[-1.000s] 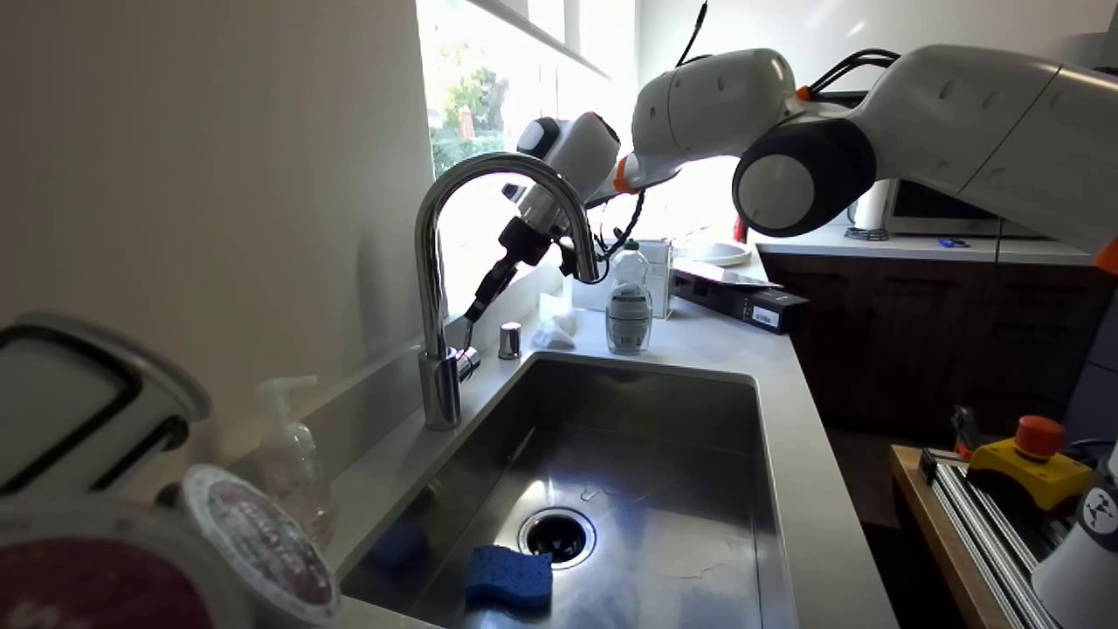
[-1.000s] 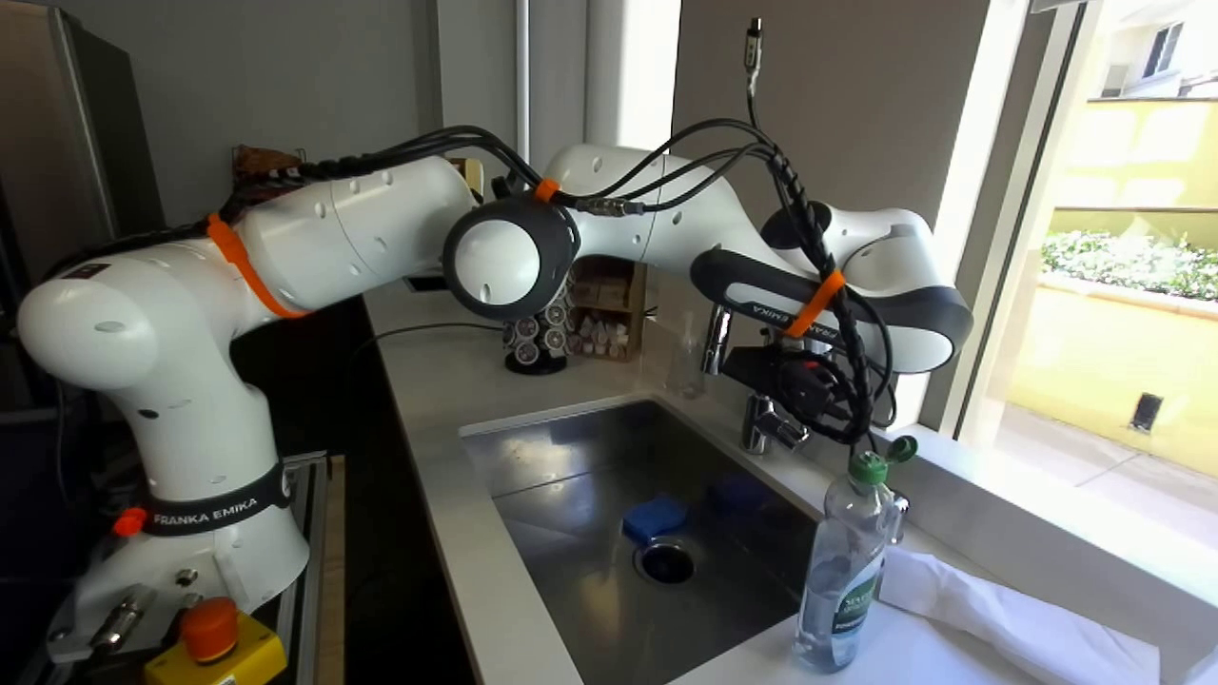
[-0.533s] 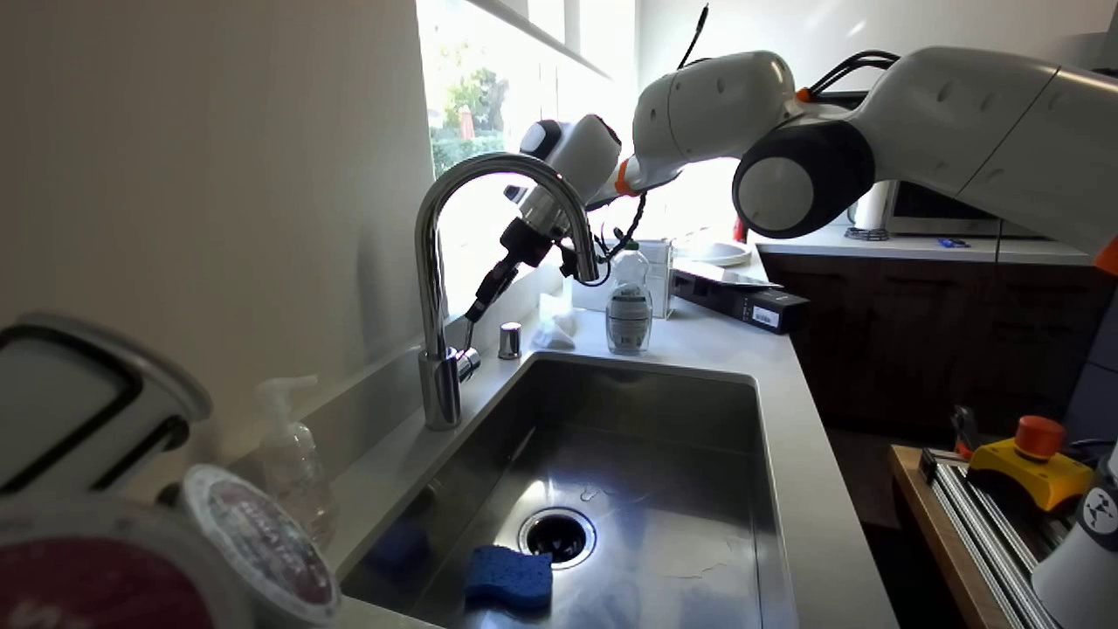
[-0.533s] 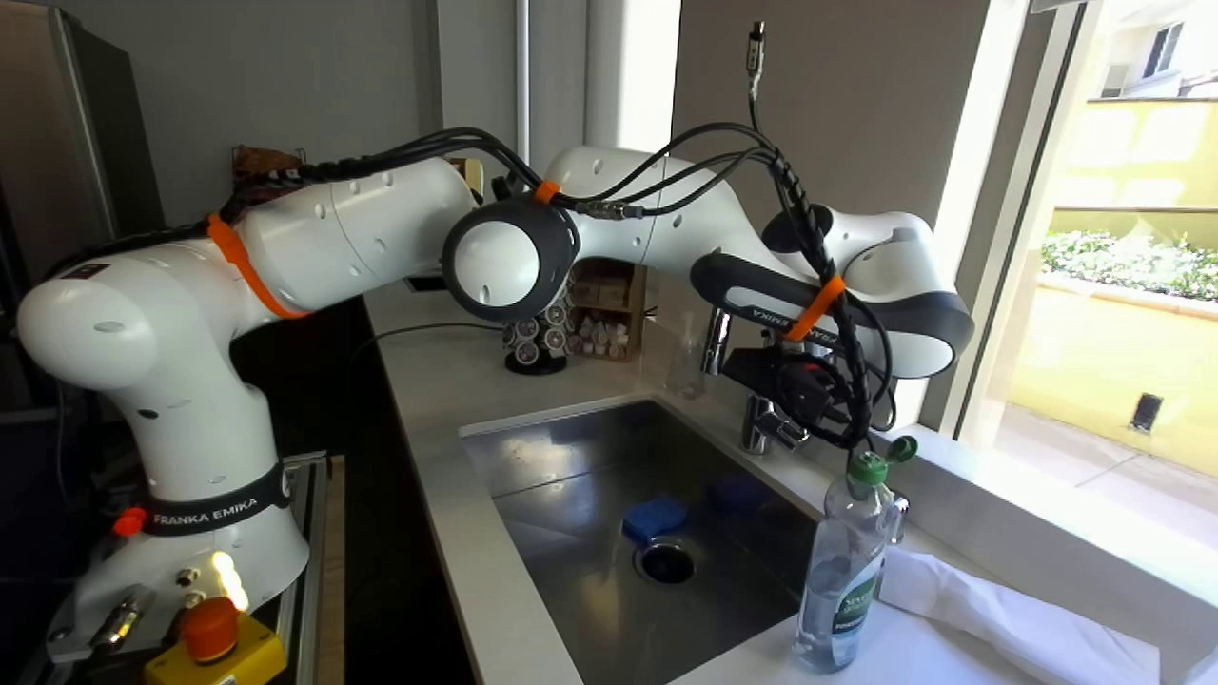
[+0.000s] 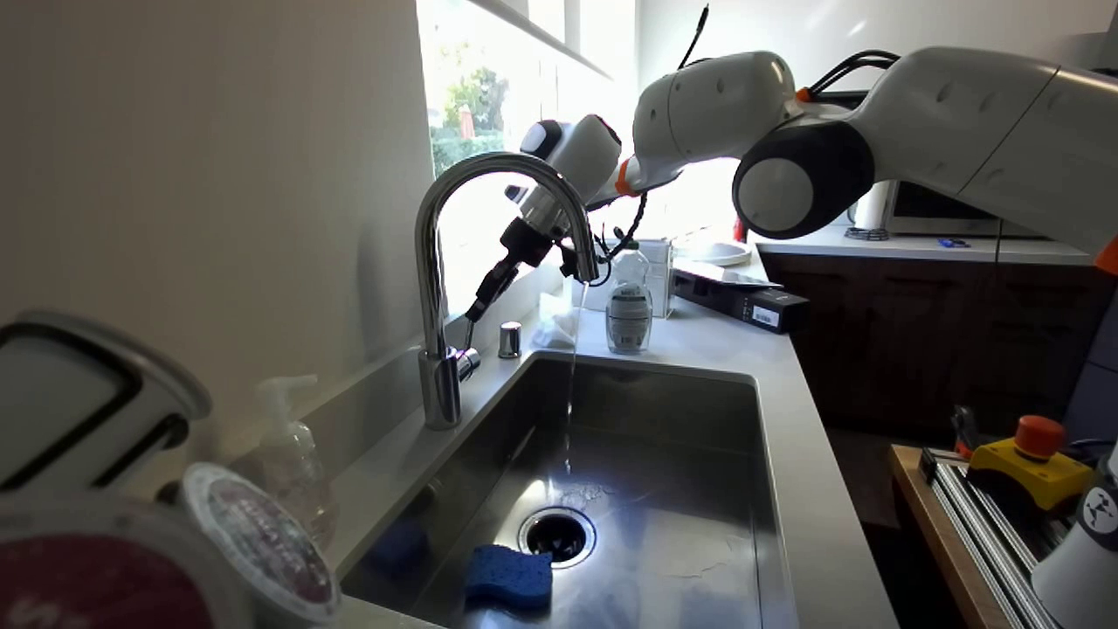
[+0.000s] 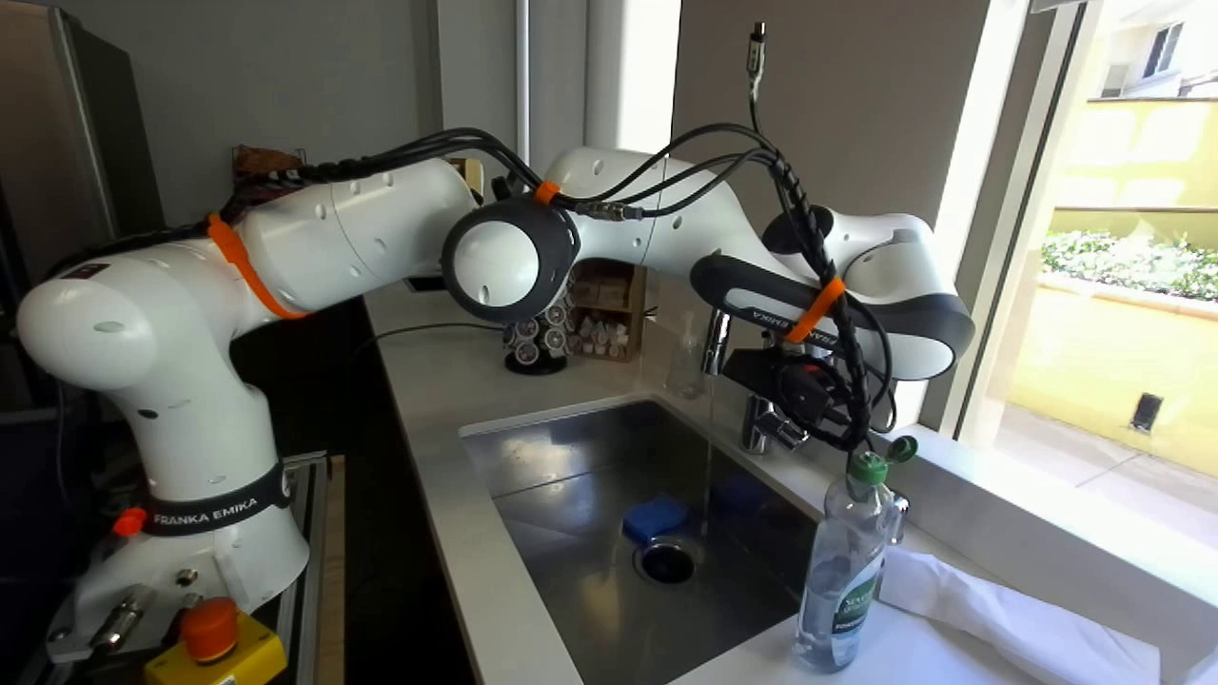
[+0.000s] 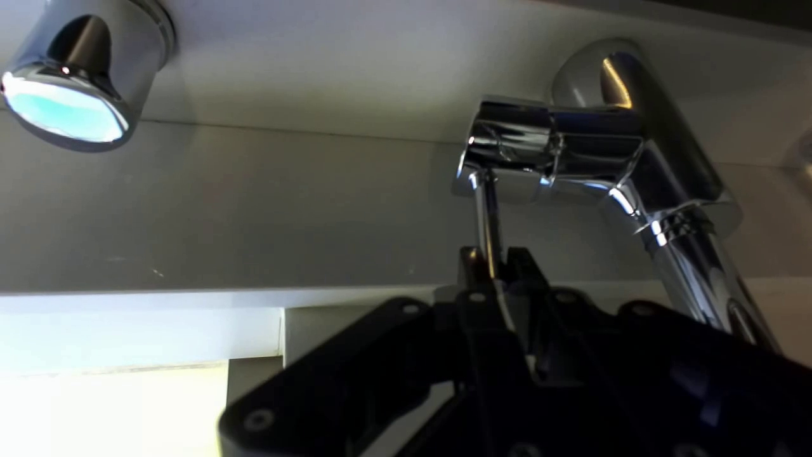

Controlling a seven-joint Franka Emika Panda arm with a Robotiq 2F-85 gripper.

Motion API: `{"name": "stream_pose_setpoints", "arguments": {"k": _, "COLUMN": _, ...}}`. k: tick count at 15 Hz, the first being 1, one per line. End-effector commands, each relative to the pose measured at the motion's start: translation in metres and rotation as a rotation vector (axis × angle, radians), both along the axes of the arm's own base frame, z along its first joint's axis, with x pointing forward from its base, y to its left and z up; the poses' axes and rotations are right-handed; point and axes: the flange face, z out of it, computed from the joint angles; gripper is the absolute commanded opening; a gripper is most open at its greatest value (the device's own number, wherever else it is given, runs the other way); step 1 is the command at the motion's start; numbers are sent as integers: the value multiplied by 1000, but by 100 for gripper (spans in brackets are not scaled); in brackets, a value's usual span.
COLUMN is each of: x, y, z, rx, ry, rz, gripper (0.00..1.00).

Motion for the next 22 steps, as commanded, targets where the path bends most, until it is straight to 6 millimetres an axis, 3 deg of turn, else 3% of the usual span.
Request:
{"name": "stream_pose_setpoints", "arguments": {"k": 1, "x": 1, "y": -16, "z": -1, "rx": -47, "ry": -22, "rz": -40, "gripper": 3}}
{"name": "stream_pose_setpoints", "arguments": {"k": 22, "x": 2, "y": -22, "z": -2, "rx": -55, "ry": -26, "rz": -68, "gripper": 3}}
